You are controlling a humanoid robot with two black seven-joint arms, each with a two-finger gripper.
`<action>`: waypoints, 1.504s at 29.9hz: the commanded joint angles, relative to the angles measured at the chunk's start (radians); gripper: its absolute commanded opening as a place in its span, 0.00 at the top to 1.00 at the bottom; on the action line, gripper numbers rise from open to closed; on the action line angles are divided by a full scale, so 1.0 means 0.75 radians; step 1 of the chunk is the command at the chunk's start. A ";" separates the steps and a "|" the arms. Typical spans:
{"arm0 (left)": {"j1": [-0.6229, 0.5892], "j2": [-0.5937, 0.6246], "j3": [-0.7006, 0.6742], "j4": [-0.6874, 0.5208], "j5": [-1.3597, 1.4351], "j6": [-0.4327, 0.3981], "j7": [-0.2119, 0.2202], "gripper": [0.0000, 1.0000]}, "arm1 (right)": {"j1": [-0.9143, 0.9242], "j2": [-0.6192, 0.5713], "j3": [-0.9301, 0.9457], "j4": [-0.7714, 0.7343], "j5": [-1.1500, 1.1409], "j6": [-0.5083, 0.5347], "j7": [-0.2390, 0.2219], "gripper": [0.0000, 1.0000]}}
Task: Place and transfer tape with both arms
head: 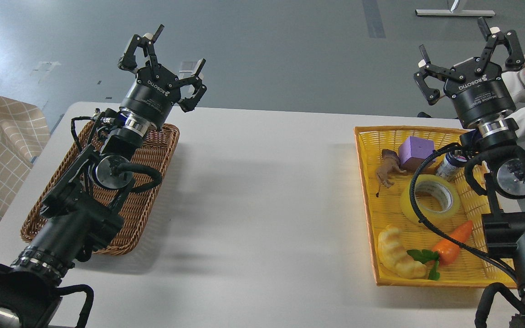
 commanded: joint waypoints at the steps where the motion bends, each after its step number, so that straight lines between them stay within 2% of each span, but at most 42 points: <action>1: 0.000 -0.002 0.000 0.000 -0.003 0.000 0.000 0.02 | -0.003 0.001 0.000 0.001 0.000 0.000 0.000 0.01; 45: -0.002 -0.010 -0.004 0.000 -0.010 0.000 -0.006 0.02 | -0.015 0.001 0.000 0.001 0.000 0.000 0.000 0.01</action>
